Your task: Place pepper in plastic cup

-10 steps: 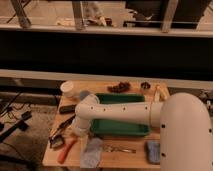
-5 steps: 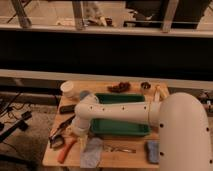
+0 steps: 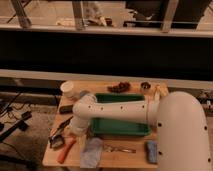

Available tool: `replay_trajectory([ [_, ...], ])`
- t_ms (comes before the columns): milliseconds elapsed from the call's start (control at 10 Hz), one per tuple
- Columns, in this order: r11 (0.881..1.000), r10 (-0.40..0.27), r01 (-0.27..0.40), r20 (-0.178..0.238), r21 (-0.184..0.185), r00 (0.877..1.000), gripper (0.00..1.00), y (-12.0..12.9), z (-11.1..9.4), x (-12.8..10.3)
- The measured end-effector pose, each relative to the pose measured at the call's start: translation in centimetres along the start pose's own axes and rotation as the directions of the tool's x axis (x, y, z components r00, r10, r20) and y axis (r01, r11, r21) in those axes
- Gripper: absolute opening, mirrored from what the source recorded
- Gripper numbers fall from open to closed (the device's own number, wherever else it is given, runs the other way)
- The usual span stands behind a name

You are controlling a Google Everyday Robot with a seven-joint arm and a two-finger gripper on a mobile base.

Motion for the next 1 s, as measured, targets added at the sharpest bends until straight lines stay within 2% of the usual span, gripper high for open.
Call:
replay_trajectory([
  [1000,1.000,-0.005,0.005,0.035,-0.001,0.999,0.80,0.13,0.48,0.03],
])
